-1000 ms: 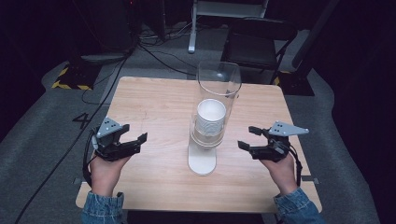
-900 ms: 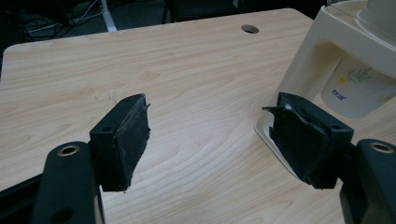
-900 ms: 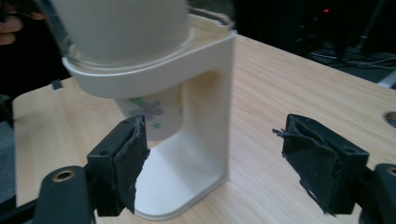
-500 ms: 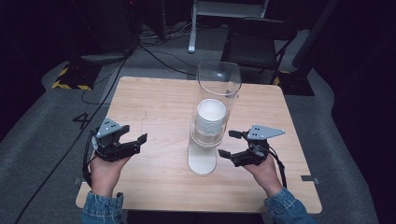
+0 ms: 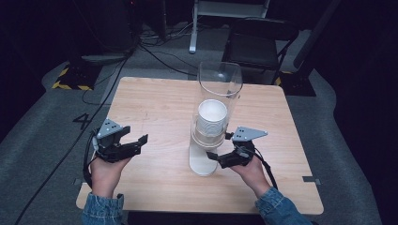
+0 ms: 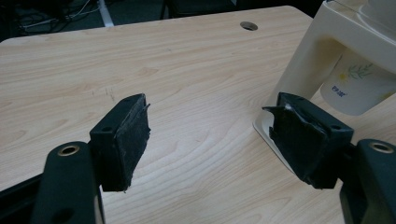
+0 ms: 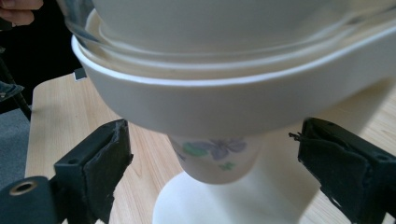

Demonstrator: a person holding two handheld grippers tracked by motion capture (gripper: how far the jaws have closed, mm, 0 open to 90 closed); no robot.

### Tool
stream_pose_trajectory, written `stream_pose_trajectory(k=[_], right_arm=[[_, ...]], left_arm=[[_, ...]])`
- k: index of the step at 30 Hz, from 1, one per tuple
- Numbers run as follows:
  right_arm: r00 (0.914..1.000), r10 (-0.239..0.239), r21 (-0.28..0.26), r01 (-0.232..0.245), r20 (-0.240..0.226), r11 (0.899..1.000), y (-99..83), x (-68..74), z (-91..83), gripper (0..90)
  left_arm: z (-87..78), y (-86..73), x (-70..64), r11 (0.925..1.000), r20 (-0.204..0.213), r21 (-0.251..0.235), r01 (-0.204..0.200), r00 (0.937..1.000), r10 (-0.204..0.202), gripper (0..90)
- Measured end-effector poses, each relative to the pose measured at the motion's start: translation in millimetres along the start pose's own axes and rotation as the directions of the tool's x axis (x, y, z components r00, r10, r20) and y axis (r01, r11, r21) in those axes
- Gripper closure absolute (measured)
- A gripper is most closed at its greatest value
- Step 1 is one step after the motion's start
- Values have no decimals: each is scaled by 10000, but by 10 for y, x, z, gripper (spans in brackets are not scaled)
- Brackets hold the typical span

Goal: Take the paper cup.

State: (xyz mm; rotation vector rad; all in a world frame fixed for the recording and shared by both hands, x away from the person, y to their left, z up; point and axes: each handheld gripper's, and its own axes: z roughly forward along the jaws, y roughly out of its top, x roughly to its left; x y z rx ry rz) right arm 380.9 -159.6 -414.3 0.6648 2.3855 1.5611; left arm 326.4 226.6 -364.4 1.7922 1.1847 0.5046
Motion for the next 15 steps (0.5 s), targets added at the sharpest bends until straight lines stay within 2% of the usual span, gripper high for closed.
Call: stream_pose_trajectory(k=[4, 7, 15], right_arm=[[9999, -104, -75, 104, -8, 9999, -8, 32, 76, 108], [9998, -212, -333, 211, -25, 9992, -7, 53, 137, 108], [9975, -279, -760, 328, 644, 9966, 9, 117, 217, 150]], left_arm=[[1, -1, 2, 10000, -8, -3, 6, 10000, -6, 278], [2, -4, 4, 10000, -25, -29, 32, 10000, -32, 278], [-4, -5, 2, 9999, -27, -106, -17, 10000, 16, 280]])
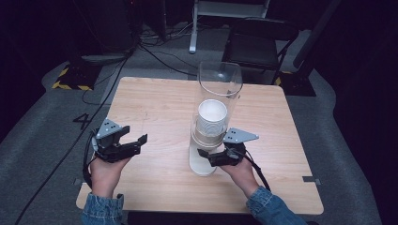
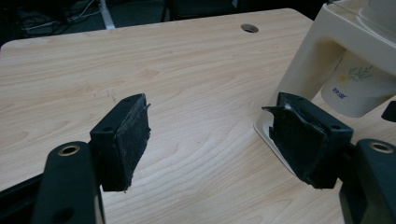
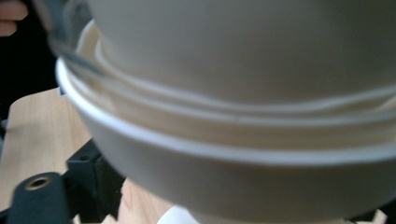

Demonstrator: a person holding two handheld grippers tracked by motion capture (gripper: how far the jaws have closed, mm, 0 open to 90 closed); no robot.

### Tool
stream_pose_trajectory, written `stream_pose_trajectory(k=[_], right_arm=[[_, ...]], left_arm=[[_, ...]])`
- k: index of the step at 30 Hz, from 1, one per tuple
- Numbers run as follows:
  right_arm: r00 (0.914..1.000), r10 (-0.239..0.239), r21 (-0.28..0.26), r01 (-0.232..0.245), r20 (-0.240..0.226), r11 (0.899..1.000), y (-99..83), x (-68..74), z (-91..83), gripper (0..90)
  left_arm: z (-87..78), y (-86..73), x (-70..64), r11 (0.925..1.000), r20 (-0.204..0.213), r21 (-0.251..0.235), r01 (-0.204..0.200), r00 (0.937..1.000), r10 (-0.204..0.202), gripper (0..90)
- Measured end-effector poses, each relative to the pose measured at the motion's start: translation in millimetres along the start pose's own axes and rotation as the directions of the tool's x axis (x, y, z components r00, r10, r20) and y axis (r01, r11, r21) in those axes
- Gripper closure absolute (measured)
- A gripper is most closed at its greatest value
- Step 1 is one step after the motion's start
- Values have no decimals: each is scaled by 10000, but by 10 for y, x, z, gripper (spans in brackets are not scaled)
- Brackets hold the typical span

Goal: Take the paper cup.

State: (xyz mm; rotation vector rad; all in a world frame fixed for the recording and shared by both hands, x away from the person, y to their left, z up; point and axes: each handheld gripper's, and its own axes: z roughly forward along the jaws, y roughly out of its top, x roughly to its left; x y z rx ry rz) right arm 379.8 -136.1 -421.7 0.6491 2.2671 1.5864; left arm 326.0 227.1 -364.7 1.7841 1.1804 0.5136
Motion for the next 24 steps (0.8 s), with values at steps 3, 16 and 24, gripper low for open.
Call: stream_pose_trajectory(k=[3, 16, 24], right_arm=[[9999, 128, -228, -127, 61, 9997, 2, -12, 10, 161], [9978, 17, -804, 36, 657, 9968, 0, 10, 54, 265], [9976, -238, -1195, 314, 644, 9923, -51, -7, 59, 282]], left_arm=[[6, -2, -6, 10000, -12, 31, 3, 10000, -3, 280], [23, -13, -7, 9999, 32, 110, 47, 10000, -48, 279], [28, -14, -11, 10000, 17, 99, -14, 10000, 13, 279]])
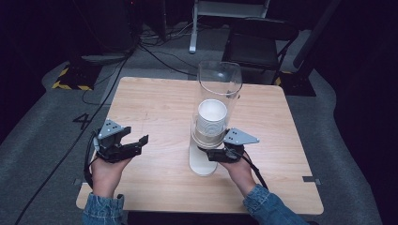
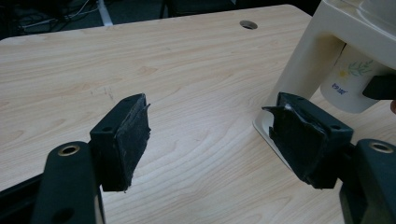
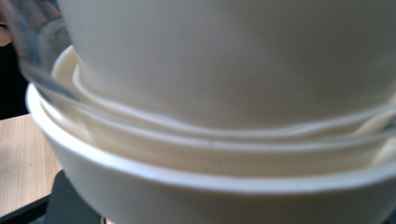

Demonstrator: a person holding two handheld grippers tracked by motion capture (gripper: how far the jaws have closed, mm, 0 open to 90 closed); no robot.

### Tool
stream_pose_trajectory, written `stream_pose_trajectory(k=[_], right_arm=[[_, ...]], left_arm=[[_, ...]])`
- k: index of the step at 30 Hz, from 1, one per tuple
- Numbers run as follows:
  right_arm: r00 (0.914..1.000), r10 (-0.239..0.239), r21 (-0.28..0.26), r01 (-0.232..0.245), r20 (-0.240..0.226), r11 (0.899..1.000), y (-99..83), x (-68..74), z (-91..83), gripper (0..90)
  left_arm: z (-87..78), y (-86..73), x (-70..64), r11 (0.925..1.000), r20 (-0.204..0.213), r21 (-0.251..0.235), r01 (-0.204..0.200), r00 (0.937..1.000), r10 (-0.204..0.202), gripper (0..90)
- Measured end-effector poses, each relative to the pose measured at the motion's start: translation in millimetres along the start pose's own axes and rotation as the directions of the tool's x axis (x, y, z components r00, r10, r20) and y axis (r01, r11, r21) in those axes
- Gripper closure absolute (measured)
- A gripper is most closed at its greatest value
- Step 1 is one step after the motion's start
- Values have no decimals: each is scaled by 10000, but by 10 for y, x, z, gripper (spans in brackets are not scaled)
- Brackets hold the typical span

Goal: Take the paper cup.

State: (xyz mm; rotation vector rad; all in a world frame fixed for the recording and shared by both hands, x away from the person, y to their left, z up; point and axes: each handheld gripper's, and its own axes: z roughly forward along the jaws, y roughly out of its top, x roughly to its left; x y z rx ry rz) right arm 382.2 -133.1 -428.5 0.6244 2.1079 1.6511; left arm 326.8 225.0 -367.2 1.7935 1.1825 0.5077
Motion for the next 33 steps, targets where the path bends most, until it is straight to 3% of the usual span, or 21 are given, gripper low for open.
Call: stream_pose_trajectory(k=[18, 33], right_arm=[[9997, -156, -353, 150, -181, 9993, -61, -25, 0, 290], [9956, -938, -460, 933, -77, 9946, -89, -65, 5, 290]], left_arm=[[-7, 0, -2, 10000, 55, -20, -16, 10000, 16, 279], [-10, -1, -4, 10000, 112, -53, 44, 9999, -44, 279]])
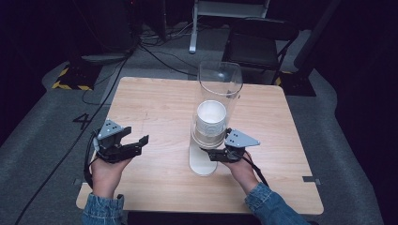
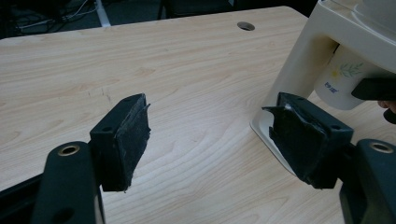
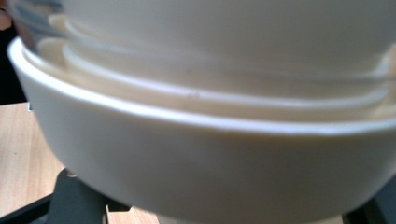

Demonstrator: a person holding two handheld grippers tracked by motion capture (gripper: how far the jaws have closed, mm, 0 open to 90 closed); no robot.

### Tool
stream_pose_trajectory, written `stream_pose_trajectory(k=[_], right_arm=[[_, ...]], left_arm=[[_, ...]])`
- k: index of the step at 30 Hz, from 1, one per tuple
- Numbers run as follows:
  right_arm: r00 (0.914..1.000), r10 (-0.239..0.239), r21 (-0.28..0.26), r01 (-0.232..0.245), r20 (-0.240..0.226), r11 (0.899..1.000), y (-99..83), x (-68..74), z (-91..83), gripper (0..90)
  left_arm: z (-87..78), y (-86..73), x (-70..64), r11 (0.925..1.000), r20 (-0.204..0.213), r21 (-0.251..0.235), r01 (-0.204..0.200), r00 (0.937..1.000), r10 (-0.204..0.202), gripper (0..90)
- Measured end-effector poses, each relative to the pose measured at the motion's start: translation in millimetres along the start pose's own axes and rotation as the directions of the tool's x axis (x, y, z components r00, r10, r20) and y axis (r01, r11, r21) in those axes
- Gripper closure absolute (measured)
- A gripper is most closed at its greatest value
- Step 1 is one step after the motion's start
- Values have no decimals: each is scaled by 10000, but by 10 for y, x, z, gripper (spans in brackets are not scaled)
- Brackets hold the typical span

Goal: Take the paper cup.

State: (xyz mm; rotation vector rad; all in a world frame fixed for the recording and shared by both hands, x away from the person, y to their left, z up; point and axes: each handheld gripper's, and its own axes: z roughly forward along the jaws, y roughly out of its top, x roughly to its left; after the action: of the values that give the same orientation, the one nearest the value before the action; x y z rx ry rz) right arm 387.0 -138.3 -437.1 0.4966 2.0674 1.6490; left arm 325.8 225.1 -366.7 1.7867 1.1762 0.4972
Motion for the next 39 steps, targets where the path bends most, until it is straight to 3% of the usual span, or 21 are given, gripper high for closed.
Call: stream_pose_trajectory(k=[1, 9, 18, 25, 27, 28, 29, 30, 34, 39], right_arm=[[9998, -176, 52, 176, 80, 9998, -3, 0, -2, 289], [9999, -131, 7, 131, 96, 9999, -10, 5, -3, 288], [9994, 301, 95, -303, 192, 9995, -8, 36, -11, 287], [9963, 857, -11, -857, -67, 9963, -37, 49, 6, 290], [9889, 1439, 186, -1433, -371, 9895, -61, 42, 26, 299], [9890, 1440, 726, -1412, -338, 9873, -104, 47, 64, 308], [9890, 1440, 726, -1412, -338, 9873, -104, 47, 64, 308], [9871, 1549, 1067, -1497, -416, 9830, -153, 44, 83, 310], [9934, 1125, 1122, -1093, -230, 9877, -166, 59, 79, 311], [9933, 1132, 1334, -1093, -217, 9850, -220, 52, 79, 307]], left_arm=[[0, 0, 0, 10000, 0, 2, 1, 10000, -1, 279], [0, 0, 0, 10000, 5, -3, 10, 10000, -10, 279], [14, -6, 7, 10000, 25, 33, 47, 10000, -47, 279], [20, -6, 3, 10000, 35, 43, 23, 10000, -23, 279], [21, -6, 1, 10000, 44, 63, 24, 10000, -25, 279], [21, -5, 2, 10000, 59, 61, -14, 10000, 14, 279], [21, -5, 2, 10000, 59, 61, -14, 10000, 14, 278], [15, -4, 3, 10000, 43, 30, -17, 10000, 17, 279], [7, -6, 19, 10000, 43, -3, 38, 10000, -38, 278], [16, -9, 24, 10000, 71, 40, 31, 10000, -31, 278]])
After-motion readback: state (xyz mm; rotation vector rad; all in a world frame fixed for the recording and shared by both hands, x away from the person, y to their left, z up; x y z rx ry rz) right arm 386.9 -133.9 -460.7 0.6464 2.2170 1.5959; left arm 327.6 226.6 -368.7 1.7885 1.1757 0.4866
